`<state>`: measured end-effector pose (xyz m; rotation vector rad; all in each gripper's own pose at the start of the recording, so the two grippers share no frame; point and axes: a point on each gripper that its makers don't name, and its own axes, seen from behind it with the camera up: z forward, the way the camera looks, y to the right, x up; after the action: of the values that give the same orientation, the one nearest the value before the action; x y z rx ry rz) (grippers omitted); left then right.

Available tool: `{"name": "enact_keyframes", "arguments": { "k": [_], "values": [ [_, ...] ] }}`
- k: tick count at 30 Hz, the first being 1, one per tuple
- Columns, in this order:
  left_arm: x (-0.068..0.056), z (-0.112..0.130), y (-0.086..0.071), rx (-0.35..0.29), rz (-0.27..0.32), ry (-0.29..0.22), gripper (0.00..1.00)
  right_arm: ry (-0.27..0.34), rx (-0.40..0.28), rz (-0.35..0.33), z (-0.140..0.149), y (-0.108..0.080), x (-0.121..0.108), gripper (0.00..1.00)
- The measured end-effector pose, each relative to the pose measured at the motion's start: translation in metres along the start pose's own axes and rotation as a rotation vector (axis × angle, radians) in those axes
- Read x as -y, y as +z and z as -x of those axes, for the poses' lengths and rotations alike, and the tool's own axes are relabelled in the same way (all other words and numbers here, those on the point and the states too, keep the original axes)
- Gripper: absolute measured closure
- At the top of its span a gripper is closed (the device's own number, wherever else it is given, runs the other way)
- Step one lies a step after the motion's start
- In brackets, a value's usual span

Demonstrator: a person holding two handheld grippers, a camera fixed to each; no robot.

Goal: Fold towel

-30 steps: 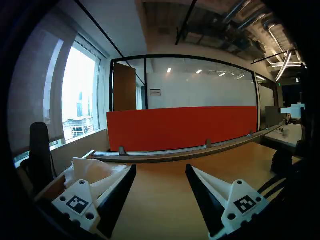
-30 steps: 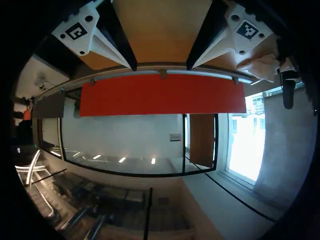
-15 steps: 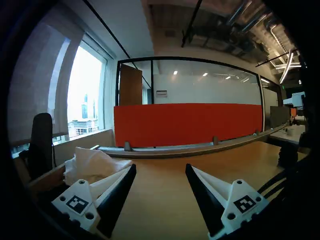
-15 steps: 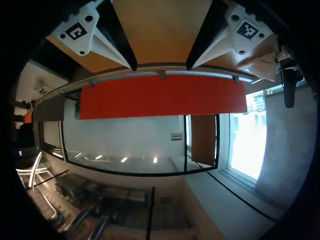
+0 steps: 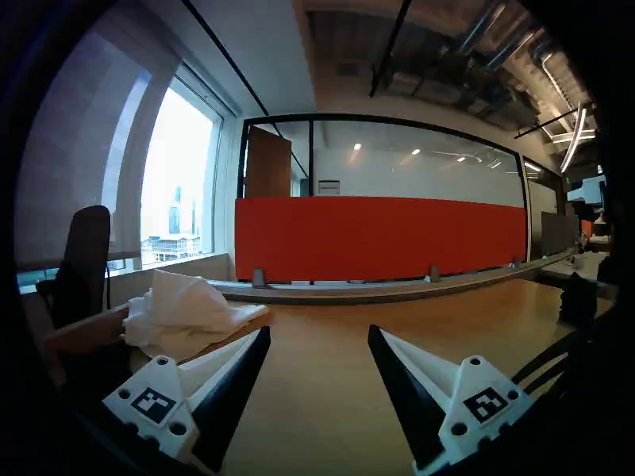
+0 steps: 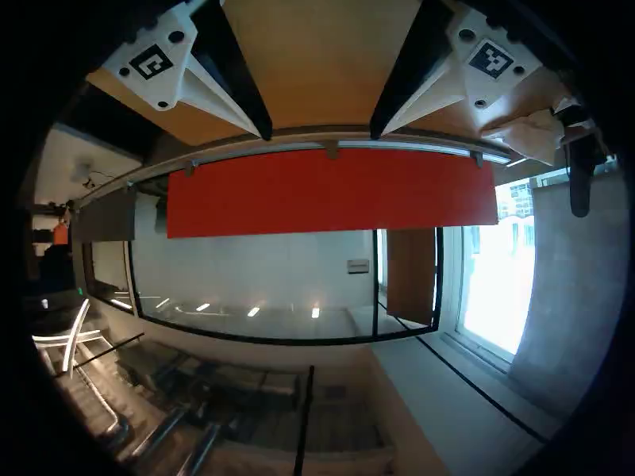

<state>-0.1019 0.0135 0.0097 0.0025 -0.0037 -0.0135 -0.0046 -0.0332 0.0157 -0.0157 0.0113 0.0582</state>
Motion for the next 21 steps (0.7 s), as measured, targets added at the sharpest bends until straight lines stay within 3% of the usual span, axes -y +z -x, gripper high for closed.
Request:
{"name": "enact_keyframes", "arguments": {
  "k": [21],
  "values": [
    [0.001,0.031,-0.003,-0.012,-0.010,-0.012,0.09,-0.027,-0.029,-0.003,0.003,-0.011,-0.001,0.04]
  ]
}}
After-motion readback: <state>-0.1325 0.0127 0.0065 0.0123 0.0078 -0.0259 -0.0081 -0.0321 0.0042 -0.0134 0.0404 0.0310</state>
